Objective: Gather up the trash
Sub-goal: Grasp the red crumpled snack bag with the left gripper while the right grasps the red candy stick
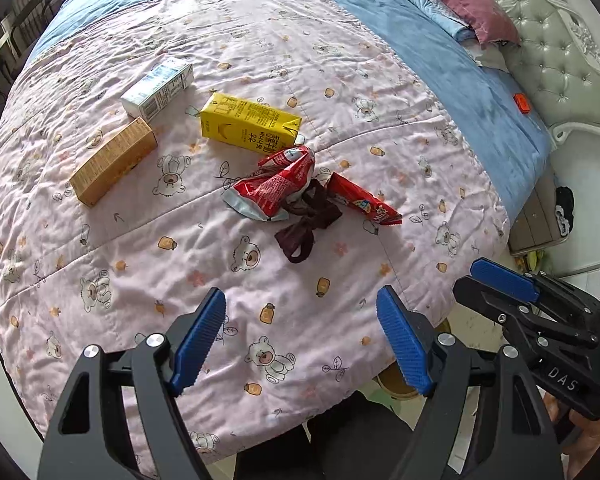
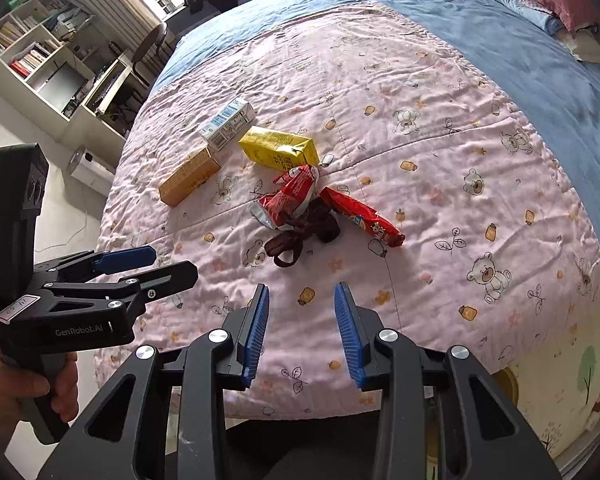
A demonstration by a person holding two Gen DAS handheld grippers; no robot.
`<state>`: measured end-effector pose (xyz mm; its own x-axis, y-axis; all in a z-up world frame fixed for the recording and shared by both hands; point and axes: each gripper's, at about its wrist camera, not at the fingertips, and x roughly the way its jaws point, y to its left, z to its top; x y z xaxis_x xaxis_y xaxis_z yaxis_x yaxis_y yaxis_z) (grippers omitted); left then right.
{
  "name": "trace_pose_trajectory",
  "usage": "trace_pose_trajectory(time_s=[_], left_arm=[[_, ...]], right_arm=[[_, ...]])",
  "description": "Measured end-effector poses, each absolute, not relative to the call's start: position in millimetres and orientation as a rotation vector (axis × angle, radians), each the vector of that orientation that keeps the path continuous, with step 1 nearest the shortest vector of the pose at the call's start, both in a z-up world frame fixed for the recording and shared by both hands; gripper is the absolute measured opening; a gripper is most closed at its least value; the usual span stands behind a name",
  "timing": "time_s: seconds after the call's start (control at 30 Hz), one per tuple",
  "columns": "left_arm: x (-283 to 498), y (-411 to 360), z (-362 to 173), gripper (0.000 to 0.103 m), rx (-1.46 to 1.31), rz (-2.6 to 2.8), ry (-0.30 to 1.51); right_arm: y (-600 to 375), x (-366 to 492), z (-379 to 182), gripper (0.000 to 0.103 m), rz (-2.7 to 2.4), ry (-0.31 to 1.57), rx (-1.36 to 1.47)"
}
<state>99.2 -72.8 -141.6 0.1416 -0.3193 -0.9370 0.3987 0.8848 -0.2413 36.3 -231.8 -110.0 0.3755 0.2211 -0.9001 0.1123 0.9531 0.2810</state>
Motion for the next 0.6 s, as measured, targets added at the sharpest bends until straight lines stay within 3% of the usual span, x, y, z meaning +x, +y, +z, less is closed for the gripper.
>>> trace_pose_trajectory(time_s=[0.6], left_arm=[[182,-111,-206,0.078,0.035,-0.408,1.438]], right_arm=[[-259,135,-187,0.035,0.167,1.352,0.176]])
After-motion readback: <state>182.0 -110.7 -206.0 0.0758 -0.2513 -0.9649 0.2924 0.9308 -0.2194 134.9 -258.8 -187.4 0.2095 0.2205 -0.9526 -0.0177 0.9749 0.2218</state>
